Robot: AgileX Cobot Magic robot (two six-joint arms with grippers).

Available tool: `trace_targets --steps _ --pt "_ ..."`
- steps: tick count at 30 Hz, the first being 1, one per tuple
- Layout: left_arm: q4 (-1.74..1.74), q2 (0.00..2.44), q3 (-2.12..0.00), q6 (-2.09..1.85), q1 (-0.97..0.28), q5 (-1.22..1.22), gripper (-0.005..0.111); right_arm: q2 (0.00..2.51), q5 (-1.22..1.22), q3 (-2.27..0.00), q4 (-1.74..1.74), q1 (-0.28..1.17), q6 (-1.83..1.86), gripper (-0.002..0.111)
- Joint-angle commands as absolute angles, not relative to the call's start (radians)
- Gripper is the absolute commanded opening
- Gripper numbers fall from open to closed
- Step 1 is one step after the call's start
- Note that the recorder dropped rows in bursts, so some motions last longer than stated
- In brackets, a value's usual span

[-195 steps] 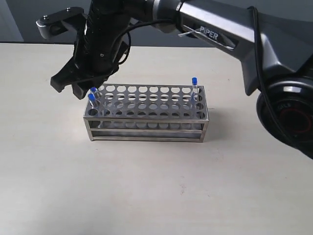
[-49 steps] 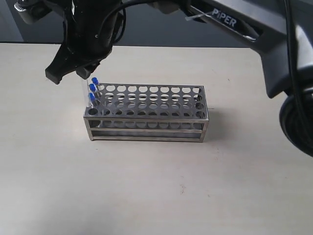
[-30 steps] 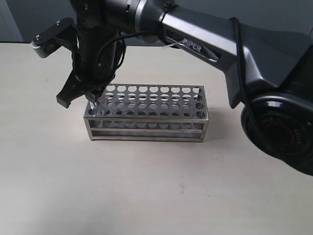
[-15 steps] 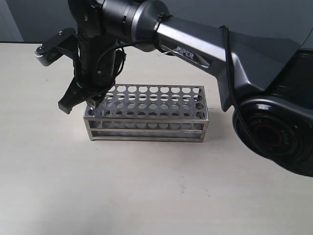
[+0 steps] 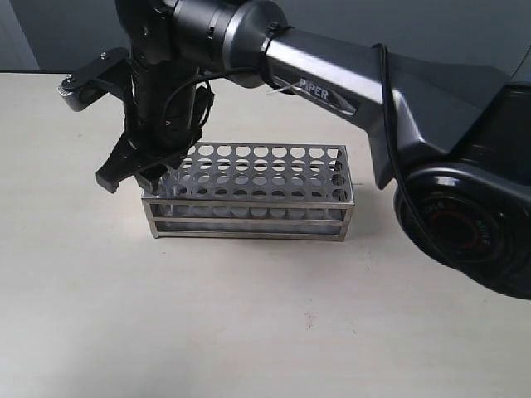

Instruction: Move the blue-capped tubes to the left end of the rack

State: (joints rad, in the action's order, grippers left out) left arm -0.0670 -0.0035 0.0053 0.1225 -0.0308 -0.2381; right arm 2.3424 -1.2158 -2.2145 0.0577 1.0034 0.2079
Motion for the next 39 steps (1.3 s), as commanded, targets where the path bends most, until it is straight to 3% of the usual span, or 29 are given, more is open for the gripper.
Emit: trace_targets --steps 1,19,26,28,33,39 --pt "-0.068 0.000 0.000 0.123 -0.035 -0.231 0.001 2.324 -1.221 -2.218 0.056 0.997 0.183 0.050" --pt "-0.068 0.000 0.000 0.123 -0.035 -0.231 0.001 2.142 -1.221 -2.218 0.039 0.997 0.179 0.047" --pt "-0.068 0.000 0.000 0.123 -0.035 -0.231 0.001 2.044 -1.221 -2.218 -0.184 0.997 0.046 0.046" --pt "-0.068 0.000 0.000 0.123 -0.035 -0.231 0.001 2.011 -1.221 -2.218 -0.212 0.997 0.033 0.039" --pt "-0.068 0.000 0.000 0.123 -0.035 -0.231 0.001 1.886 -1.221 -2.197 -0.240 0.997 0.027 0.000" --pt "-0.068 0.000 0.000 0.123 -0.035 -0.231 0.001 1.681 -1.221 -2.004 -0.336 0.997 -0.043 0.002"
